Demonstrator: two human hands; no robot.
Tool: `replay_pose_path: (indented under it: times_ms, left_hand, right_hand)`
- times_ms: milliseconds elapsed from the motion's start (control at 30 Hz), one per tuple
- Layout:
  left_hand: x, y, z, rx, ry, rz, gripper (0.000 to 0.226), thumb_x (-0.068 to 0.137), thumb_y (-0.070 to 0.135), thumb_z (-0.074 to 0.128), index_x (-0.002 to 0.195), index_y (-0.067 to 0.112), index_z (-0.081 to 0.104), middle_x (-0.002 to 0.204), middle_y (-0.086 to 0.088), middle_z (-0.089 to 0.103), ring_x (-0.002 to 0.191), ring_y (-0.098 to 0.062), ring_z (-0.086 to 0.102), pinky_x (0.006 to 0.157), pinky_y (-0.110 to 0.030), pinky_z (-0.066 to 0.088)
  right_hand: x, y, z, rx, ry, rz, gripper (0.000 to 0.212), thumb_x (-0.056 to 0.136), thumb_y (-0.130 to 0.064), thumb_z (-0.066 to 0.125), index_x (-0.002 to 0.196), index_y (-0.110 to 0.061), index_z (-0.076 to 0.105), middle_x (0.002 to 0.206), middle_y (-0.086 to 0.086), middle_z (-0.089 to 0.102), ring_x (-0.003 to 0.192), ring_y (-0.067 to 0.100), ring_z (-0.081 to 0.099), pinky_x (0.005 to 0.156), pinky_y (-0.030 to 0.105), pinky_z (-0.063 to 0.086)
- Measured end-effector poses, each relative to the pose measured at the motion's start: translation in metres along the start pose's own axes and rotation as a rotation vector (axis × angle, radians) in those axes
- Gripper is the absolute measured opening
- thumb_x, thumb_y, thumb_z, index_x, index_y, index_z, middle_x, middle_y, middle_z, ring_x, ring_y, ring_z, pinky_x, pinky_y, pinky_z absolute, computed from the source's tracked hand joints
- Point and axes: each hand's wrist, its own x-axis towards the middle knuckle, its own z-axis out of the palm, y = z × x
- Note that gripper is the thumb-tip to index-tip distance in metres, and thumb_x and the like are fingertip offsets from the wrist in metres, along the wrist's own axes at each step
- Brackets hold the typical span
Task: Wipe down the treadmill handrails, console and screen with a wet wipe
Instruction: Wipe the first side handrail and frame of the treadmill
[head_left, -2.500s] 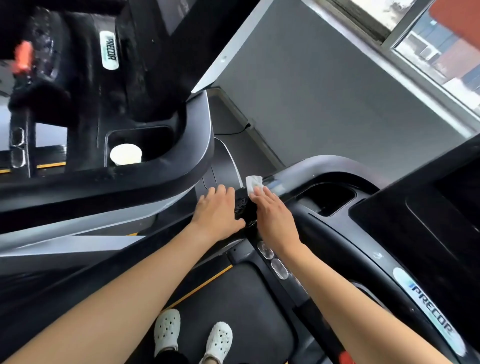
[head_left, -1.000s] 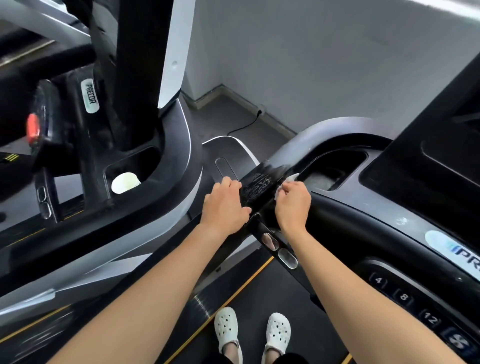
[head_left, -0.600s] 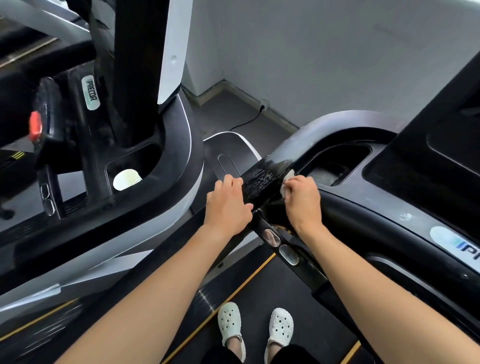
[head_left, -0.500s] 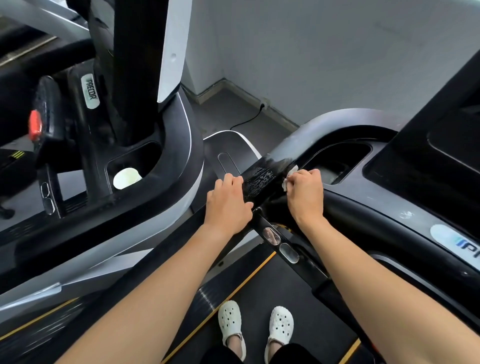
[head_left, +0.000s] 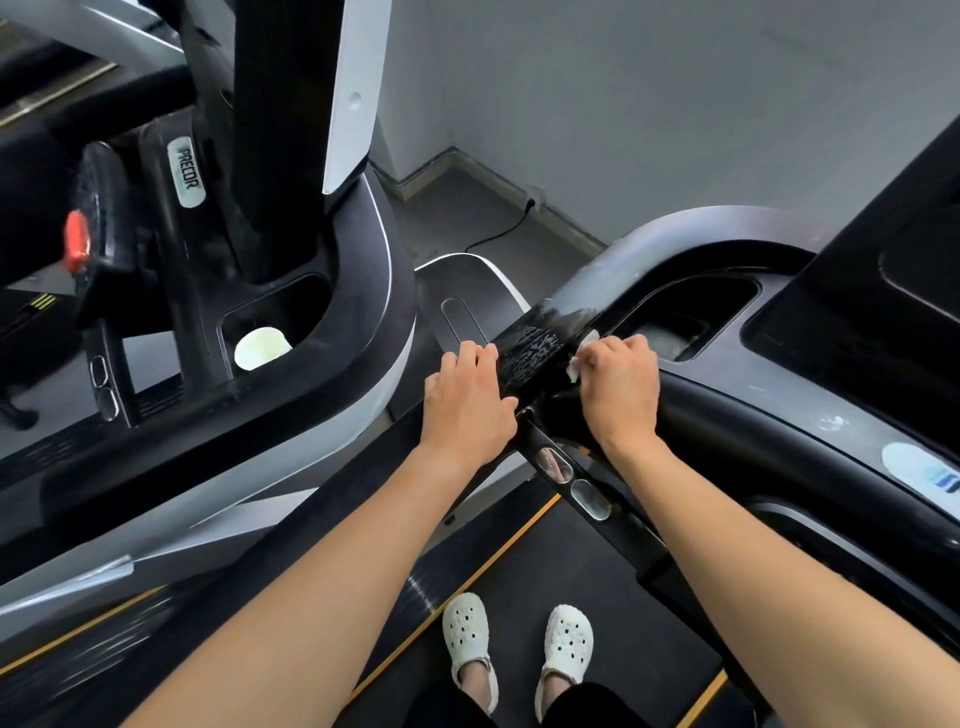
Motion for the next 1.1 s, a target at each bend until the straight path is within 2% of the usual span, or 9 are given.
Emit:
replay_pose_path:
  times_ms: [133, 267, 400, 533, 700, 800, 933, 1100]
  left_hand:
    - [0.001, 0.000, 0.000, 0.002, 0.009, 0.001, 0.068, 0.097, 0.043, 0.064, 0.153, 0.015, 0.036, 0.144, -0.005, 0.046, 0.130, -0.024, 0.047, 0.105, -0.044, 0.044]
    - [0.000, -0.001, 0.002, 0.012, 0.019, 0.007, 0.069, 0.097, 0.043, 0.064, 0.153, 0.015, 0.035, 0.144, -0.005, 0.046, 0.129, -0.024, 0.047, 0.105, -0.044, 0.045]
    - [0.000, -0.001, 0.002, 0.014, 0.011, 0.006, 0.070, 0.098, 0.044, 0.064, 0.154, 0.015, 0.034, 0.146, -0.006, 0.045, 0.131, -0.024, 0.046, 0.106, -0.044, 0.044]
    - [0.001, 0.000, 0.002, 0.013, 0.009, 0.004, 0.070, 0.097, 0.043, 0.064, 0.154, 0.015, 0.034, 0.145, -0.005, 0.045, 0.131, -0.025, 0.046, 0.107, -0.044, 0.043]
    - [0.001, 0.000, 0.003, 0.012, 0.015, 0.005, 0.070, 0.096, 0.043, 0.065, 0.153, 0.014, 0.035, 0.144, -0.005, 0.045, 0.130, -0.025, 0.046, 0.106, -0.044, 0.044]
    - [0.001, 0.000, 0.003, 0.019, 0.018, 0.009, 0.071, 0.096, 0.043, 0.065, 0.153, 0.014, 0.035, 0.144, -0.005, 0.045, 0.130, -0.025, 0.046, 0.106, -0.044, 0.044]
    - [0.001, 0.000, 0.002, 0.024, 0.017, 0.013, 0.070, 0.096, 0.043, 0.064, 0.153, 0.014, 0.034, 0.145, -0.005, 0.045, 0.130, -0.025, 0.046, 0.106, -0.045, 0.045]
    - [0.002, 0.000, 0.004, 0.024, 0.011, 0.009, 0.070, 0.096, 0.043, 0.064, 0.153, 0.014, 0.035, 0.144, -0.005, 0.045, 0.129, -0.025, 0.046, 0.106, -0.045, 0.044]
  right_hand:
    - [-0.019, -0.012, 0.002, -0.020, 0.034, -0.020, 0.017, 0.098, -0.024, 0.063, 0.088, -0.017, 0.076, 0.087, -0.004, 0.071, 0.084, 0.024, 0.046, 0.073, 0.042, 0.041]
    - [-0.041, -0.019, 0.008, -0.012, -0.022, -0.098, 0.020, 0.100, -0.027, 0.061, 0.087, -0.024, 0.075, 0.095, -0.010, 0.068, 0.088, 0.020, 0.043, 0.075, 0.037, 0.038]
    - [-0.030, -0.011, 0.005, -0.056, -0.040, -0.196, 0.013, 0.095, -0.024, 0.064, 0.086, -0.023, 0.073, 0.096, -0.007, 0.067, 0.088, 0.022, 0.045, 0.076, 0.038, 0.038]
    - [0.004, 0.008, 0.001, -0.158, -0.045, -0.053, 0.018, 0.100, -0.029, 0.055, 0.092, -0.022, 0.069, 0.095, -0.006, 0.068, 0.093, 0.024, 0.046, 0.078, 0.039, 0.034]
    - [-0.006, -0.008, 0.002, -0.089, -0.039, 0.022, 0.019, 0.101, -0.030, 0.055, 0.093, -0.019, 0.069, 0.094, -0.005, 0.067, 0.093, 0.024, 0.046, 0.077, 0.038, 0.032]
    - [-0.028, -0.015, 0.005, -0.001, -0.087, -0.072, 0.017, 0.097, -0.024, 0.063, 0.084, -0.022, 0.073, 0.095, -0.008, 0.066, 0.092, 0.022, 0.047, 0.081, 0.040, 0.039]
    - [-0.023, -0.005, 0.000, -0.050, -0.052, -0.224, 0.015, 0.088, -0.021, 0.072, 0.074, -0.028, 0.072, 0.095, -0.012, 0.066, 0.092, 0.021, 0.049, 0.082, 0.037, 0.036]
    - [0.013, 0.012, 0.004, 0.024, -0.044, -0.009, 0.020, 0.096, -0.025, 0.064, 0.079, -0.025, 0.074, 0.091, -0.012, 0.069, 0.095, 0.023, 0.046, 0.082, 0.036, 0.025]
